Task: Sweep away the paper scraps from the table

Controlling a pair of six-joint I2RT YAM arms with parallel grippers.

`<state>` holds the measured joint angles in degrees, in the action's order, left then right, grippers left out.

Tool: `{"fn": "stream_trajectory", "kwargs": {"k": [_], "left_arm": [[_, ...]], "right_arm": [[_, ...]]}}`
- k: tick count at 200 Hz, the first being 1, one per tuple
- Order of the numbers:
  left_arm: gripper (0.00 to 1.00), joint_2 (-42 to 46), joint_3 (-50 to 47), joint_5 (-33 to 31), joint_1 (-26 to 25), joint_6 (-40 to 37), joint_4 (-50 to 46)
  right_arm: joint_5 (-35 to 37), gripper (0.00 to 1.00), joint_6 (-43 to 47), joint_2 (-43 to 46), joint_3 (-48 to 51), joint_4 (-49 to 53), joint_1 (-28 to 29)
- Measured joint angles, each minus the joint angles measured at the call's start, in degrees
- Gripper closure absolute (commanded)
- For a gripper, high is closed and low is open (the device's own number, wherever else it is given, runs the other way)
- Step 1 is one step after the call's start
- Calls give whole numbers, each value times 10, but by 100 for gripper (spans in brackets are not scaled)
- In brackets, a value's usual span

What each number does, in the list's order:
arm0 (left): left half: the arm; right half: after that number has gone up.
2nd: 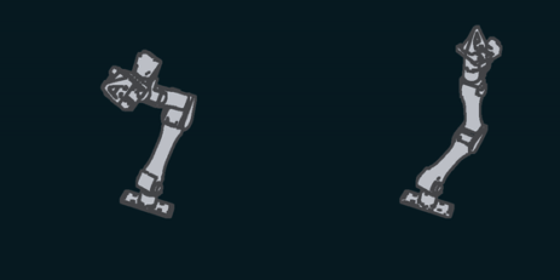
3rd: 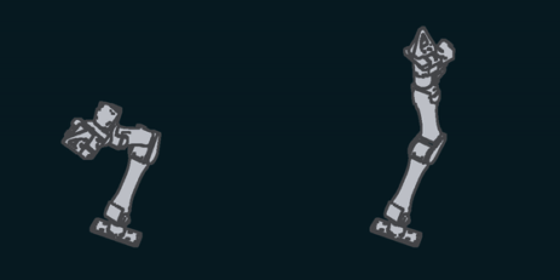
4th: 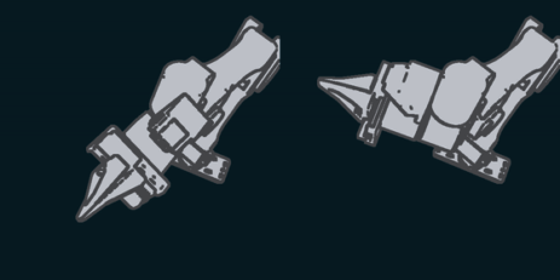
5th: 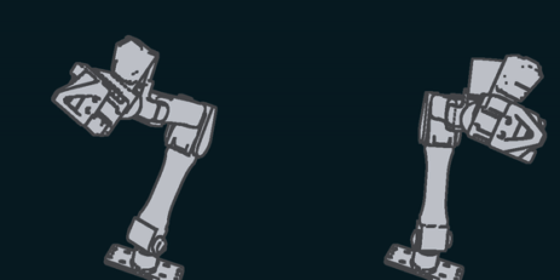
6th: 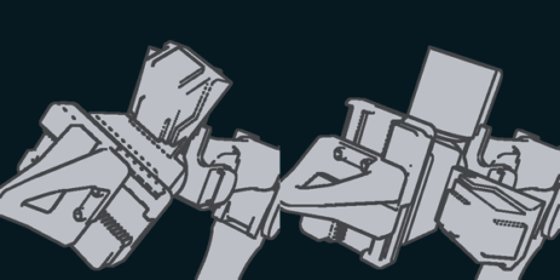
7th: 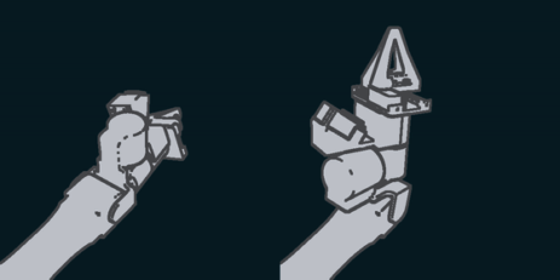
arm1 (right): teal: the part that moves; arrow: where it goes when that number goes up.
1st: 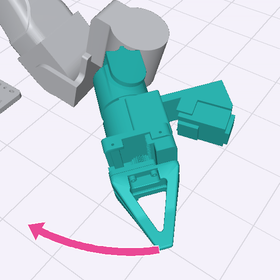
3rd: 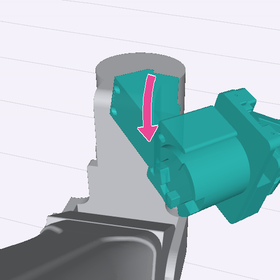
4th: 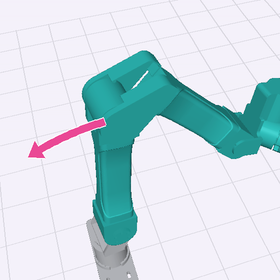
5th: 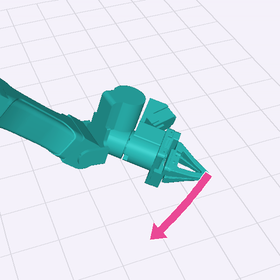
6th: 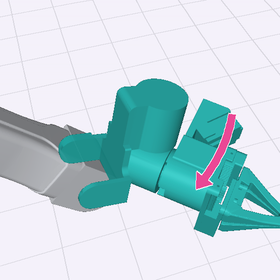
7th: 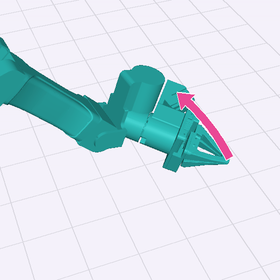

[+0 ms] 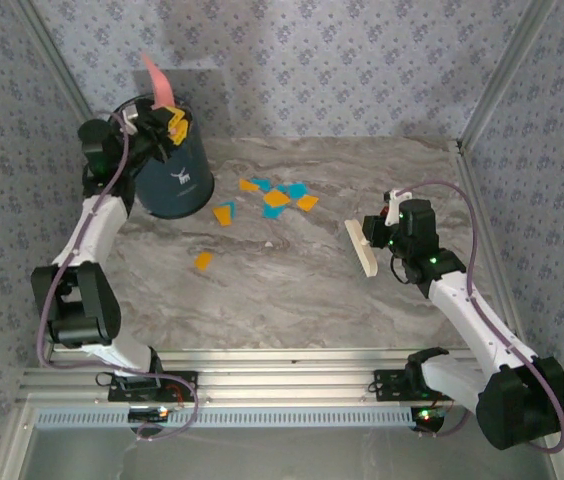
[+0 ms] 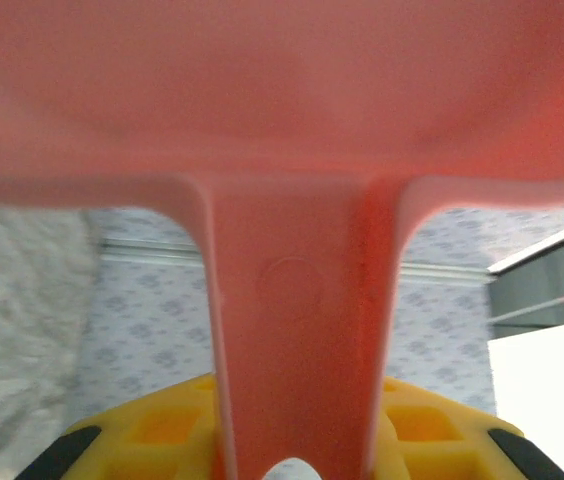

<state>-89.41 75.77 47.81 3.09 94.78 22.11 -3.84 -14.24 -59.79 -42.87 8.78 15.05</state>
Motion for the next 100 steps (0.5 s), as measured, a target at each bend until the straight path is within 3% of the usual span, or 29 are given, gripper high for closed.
{"fn": "stream_trajectory", "kwargs": {"k": [44, 100], "left_arm": [[100, 38, 99, 3, -1, -264, -266], [100, 38, 197, -57, -37, -603, -600]], "right_arm": [[0, 100, 0, 0, 5, -2, 3], [0, 100, -2, 0, 7, -2, 4]]}}
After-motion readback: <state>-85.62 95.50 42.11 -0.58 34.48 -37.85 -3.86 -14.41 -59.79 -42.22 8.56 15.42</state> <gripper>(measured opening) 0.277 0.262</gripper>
